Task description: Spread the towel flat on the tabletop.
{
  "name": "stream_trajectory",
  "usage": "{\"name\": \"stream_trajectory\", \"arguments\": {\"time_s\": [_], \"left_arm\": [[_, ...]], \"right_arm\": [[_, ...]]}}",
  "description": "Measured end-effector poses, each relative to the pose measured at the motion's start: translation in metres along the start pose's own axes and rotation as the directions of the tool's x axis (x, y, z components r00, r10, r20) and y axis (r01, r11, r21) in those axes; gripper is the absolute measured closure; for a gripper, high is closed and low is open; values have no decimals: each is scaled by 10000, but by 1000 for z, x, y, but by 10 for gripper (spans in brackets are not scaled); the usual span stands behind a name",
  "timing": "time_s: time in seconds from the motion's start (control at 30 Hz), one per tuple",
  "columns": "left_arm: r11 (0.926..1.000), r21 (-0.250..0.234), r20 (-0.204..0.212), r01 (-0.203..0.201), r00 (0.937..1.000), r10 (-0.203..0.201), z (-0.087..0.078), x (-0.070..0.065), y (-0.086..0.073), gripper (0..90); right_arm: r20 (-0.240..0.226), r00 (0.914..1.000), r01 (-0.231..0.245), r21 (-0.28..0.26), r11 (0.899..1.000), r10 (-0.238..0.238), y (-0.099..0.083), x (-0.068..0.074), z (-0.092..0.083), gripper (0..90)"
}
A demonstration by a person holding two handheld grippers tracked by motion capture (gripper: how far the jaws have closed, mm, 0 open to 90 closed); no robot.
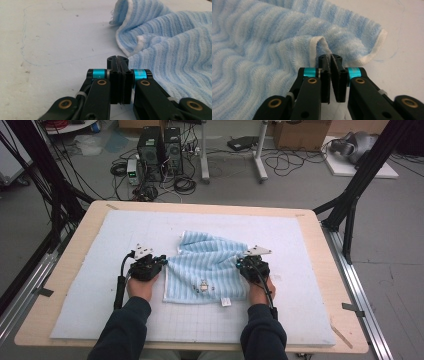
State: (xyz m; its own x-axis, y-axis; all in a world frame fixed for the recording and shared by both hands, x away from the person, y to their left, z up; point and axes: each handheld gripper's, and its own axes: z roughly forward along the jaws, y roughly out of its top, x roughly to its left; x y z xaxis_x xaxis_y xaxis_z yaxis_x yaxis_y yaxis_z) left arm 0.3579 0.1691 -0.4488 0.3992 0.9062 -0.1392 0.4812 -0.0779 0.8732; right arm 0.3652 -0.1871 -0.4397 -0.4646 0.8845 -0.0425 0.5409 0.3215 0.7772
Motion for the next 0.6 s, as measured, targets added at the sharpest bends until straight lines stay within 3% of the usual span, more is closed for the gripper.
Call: {"name": "stream_trajectory", "arguments": {"time_s": [0.03,0.13,0.2,0.27,0.33,0.43,0.5,0.6], "left_arm": [[9999,34,40,106,9999,-106,0,1,0,861],[9991,188,159,370,9992,-373,-3,3,0,618],[9997,185,340,158,9993,-164,-7,3,0,572],[9998,45,711,216,9972,-219,-15,4,1,502],[9999,1,1004,101,9949,-101,-22,3,1,471],[9996,-76,1394,-282,9898,290,-37,0,-1,437],[9982,-66,1509,-599,9867,602,-45,1,-6,433],[9975,126,1861,-699,9803,664,-53,1,-13,421]], "right_arm": [[-98,9999,38,-45,10000,-39,0,0,-1,826],[-288,9994,199,-223,9996,-206,0,2,-9,764],[-480,9981,352,-498,9981,-376,-2,3,-17,713],[-519,9978,380,-652,9971,-414,-4,5,-26,659],[-432,9976,508,-775,9957,-543,-9,7,-37,606],[-752,9962,368,-960,9947,-441,-20,9,-52,468],[-1166,9920,355,-1110,9932,-484,-30,10,-62,429],[-1178,9903,606,-1092,9922,-734,-44,12,-73,411]]}}
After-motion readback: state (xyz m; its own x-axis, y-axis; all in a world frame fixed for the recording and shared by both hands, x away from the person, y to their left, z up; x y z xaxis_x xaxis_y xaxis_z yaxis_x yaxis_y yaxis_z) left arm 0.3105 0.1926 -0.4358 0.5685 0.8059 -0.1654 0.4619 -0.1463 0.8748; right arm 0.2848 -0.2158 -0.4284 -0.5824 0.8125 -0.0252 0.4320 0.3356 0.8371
